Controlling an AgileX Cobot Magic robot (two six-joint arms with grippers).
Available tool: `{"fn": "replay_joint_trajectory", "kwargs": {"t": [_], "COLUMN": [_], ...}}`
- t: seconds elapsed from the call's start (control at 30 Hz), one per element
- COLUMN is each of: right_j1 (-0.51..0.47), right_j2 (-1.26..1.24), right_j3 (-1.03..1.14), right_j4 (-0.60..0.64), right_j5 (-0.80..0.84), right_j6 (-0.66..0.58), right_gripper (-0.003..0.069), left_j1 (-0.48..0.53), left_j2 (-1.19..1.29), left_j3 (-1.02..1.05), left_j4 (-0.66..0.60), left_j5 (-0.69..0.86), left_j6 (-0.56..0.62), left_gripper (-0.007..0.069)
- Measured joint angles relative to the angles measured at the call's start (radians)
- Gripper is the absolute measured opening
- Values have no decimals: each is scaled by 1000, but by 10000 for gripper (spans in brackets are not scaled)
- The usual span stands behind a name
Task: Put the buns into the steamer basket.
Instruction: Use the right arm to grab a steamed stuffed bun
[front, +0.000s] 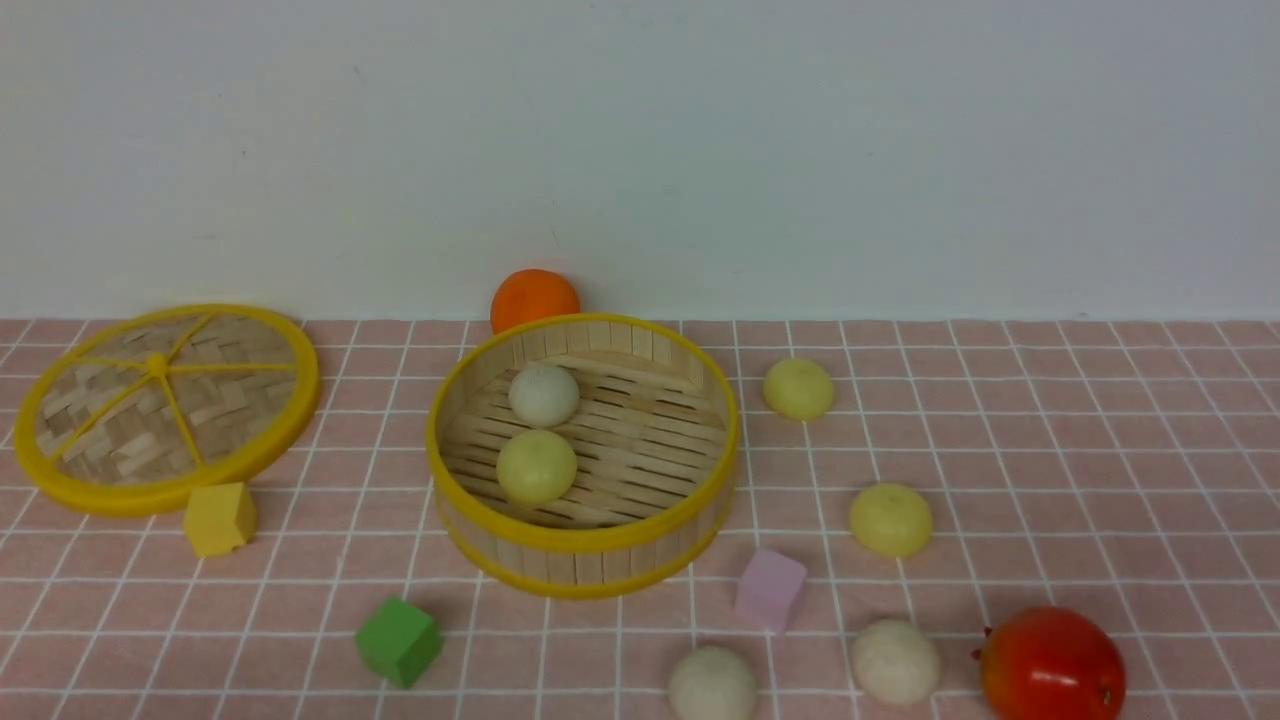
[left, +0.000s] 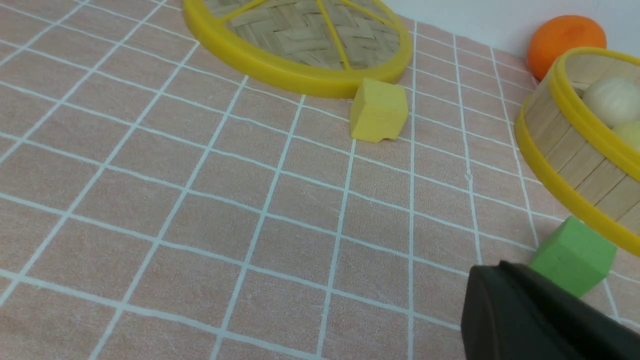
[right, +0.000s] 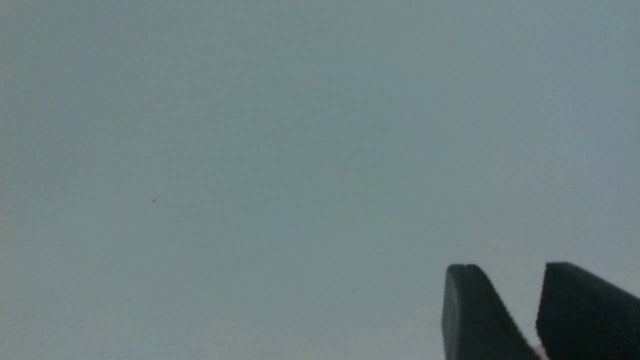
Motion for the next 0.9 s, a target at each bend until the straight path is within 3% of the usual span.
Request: {"fn": "replay_joint_trajectory", "kwargs": {"t": [0.17,0.3,0.37,0.43,0.6,0.73,0.77,0.9], "right_j1": [0,0,0,0,27,129,137,341], "right_j2": [313,494,597,738,912,1069,1085,1255], "right_j3": [-249,-274,-275,-281,-354,-460,-466,-594], "right_j4": [-88,-128,-104,8,210,288,288,197], "right_j5": [333,401,418,453,552,628,631,655], "right_j6": [-76,-134,-143,-188,-412,-508,-508,-414], "right_gripper": [242,242,242,242,242,242,242,242], "left_j1": [0,0,0,0,0,0,0,0], "left_j2": [0,0,0,0,0,0,0,0], "left_j3": [0,0,0,0,0,0,0,0], "left_j4": [0,0,0,0,0,0,0,0], "left_j5": [0,0,0,0,1,1,1,1], "left_j6": [0,0,0,0,0,0,0,0], "left_gripper": [22,24,24,29,31,31,31,31]}}
